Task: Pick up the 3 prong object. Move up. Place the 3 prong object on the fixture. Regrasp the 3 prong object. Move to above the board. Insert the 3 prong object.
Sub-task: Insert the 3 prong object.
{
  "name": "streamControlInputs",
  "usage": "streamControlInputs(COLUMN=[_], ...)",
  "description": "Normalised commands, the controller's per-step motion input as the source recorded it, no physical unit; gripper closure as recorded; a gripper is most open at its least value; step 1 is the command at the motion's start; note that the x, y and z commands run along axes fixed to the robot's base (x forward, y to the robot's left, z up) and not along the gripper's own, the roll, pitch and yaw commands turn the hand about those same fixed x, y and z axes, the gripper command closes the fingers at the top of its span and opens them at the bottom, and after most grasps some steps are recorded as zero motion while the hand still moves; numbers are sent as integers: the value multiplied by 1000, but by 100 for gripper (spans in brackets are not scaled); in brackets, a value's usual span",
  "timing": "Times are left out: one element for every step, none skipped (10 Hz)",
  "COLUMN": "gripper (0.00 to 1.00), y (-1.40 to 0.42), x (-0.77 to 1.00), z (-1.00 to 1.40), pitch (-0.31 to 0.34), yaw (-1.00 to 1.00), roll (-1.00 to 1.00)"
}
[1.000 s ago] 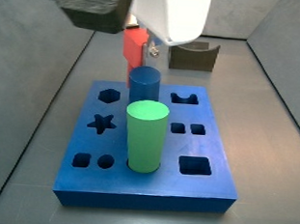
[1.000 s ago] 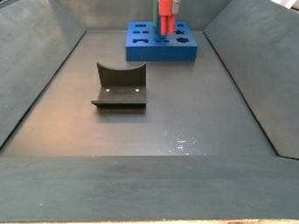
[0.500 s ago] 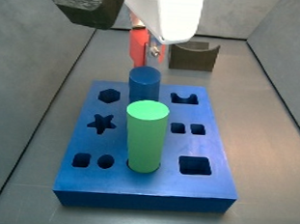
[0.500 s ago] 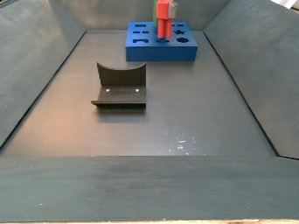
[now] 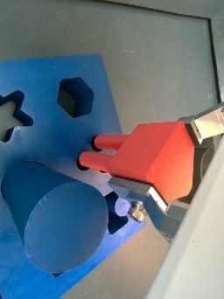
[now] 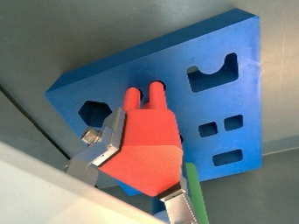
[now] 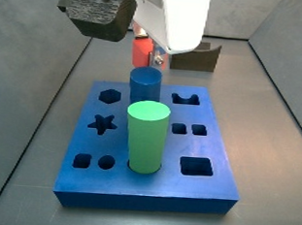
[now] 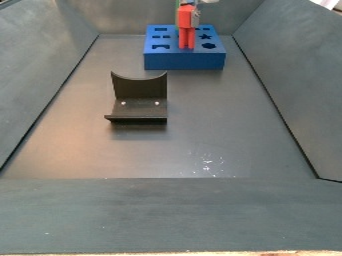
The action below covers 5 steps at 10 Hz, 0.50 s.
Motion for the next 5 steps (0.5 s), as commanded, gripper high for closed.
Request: streamControlInputs(gripper=[100, 100, 100, 100, 100], y=[-77, -46, -29, 0, 0], x=[0, 0, 0, 26, 0], z=[-91, -94, -106, -186, -209], pitch=[0, 0, 0, 0, -10], yaw=[34, 74, 149, 260, 423], roll=[0, -9, 0, -4, 0])
